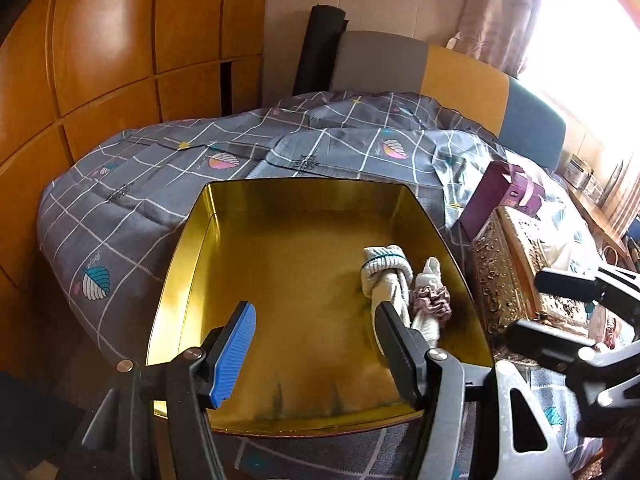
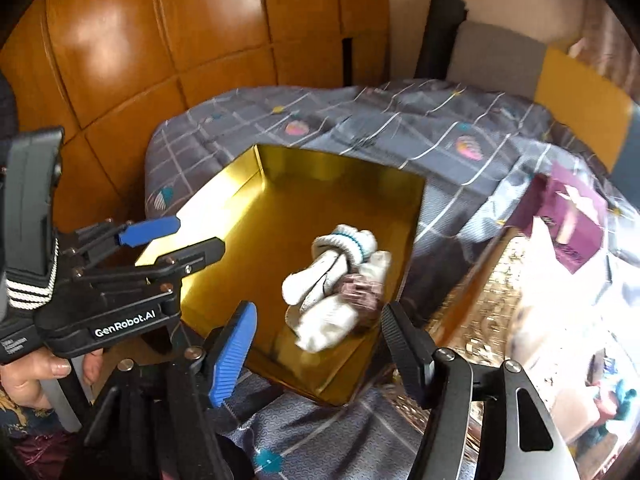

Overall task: Organize soft objects
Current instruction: 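Carry the waffle cloth with scrunchie into the gold tray, open right tool, then move both tools back over the pile of soft items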

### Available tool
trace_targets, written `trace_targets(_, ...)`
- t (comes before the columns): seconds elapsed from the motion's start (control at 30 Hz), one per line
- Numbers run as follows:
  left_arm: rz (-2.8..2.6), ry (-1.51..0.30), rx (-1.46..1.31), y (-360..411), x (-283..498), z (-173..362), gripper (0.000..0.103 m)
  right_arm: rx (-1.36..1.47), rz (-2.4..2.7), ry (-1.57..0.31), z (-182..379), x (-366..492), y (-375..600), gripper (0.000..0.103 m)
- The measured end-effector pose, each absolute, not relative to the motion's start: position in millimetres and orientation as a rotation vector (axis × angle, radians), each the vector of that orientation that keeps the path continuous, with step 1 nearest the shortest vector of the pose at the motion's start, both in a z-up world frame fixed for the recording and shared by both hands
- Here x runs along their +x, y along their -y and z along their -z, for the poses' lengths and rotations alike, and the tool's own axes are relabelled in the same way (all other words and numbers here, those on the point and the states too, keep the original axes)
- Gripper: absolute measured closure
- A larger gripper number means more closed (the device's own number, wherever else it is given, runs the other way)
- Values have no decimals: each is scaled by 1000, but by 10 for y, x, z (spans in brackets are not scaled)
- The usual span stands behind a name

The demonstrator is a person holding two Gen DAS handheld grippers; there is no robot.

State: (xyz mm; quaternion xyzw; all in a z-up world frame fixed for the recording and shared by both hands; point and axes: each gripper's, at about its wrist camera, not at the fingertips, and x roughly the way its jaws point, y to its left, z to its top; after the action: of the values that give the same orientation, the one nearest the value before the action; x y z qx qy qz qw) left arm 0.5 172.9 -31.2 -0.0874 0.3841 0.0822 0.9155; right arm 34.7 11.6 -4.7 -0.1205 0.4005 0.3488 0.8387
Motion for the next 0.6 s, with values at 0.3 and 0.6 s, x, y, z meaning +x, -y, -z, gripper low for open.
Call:
trace_targets(0.3, -142, -781, -156, -1617, -15, 244, 40, -189, -658, -752, -161, 237, 238, 26)
trace_targets(0.6, -111, -752, -122, -1463, -37, 116, 40, -56, -502, -694, -305, 303, 963, 21)
